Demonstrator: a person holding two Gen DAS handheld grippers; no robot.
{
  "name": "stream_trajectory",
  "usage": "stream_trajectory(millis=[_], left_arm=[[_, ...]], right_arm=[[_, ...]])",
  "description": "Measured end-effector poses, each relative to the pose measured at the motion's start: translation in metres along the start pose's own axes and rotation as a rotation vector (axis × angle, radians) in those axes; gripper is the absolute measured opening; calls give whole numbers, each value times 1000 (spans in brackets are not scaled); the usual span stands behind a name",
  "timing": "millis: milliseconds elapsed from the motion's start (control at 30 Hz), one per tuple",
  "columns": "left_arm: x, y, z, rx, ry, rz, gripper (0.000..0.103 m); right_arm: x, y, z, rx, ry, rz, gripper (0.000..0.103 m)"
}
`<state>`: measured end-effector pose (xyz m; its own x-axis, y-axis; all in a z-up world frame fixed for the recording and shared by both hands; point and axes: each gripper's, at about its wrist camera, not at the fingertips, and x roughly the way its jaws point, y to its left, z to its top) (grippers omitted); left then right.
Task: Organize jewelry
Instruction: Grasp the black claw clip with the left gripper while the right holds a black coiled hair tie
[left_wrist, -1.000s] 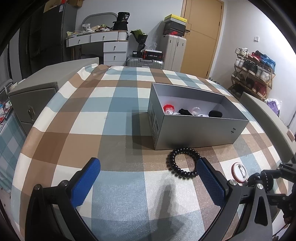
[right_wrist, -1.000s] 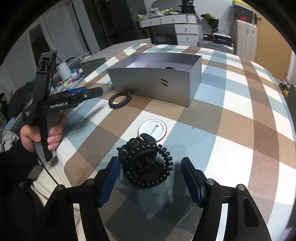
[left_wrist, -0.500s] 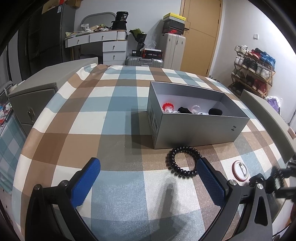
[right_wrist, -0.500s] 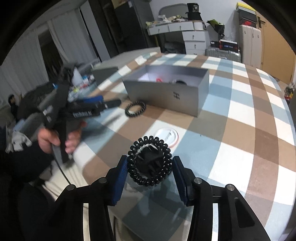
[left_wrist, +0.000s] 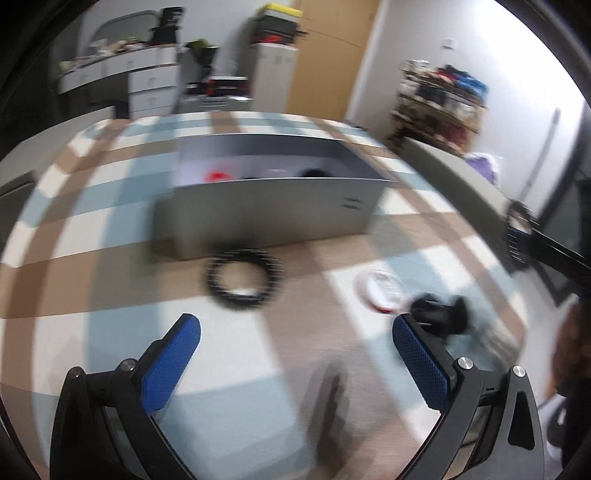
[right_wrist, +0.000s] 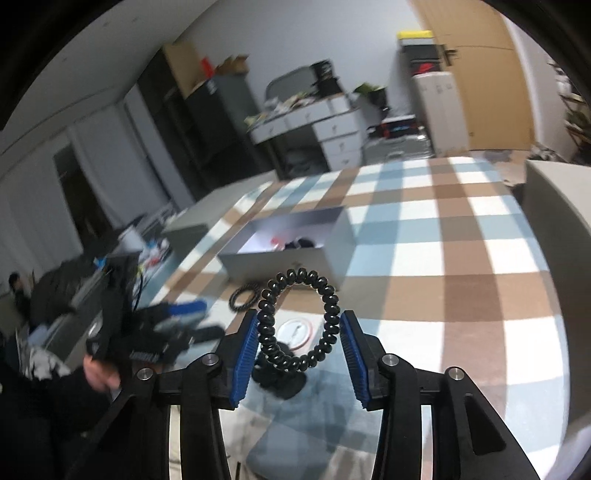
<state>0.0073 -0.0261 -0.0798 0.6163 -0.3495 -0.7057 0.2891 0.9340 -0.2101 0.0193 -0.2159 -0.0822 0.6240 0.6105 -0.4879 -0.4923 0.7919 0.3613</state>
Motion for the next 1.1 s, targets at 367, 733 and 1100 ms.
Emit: stream_trajectory(millis=[367,733,1100], left_arm=[[23,-70,11,134,89,-173,101],[40,-79,8,134,156,-143,39],[21,-72,13,112,98,-176,39]], right_arm=[[-6,-16,-16,70,-25,1,42],[-11,-29,-29,125,-38,12,41],[-11,-26,-25,130,-44,23,41]])
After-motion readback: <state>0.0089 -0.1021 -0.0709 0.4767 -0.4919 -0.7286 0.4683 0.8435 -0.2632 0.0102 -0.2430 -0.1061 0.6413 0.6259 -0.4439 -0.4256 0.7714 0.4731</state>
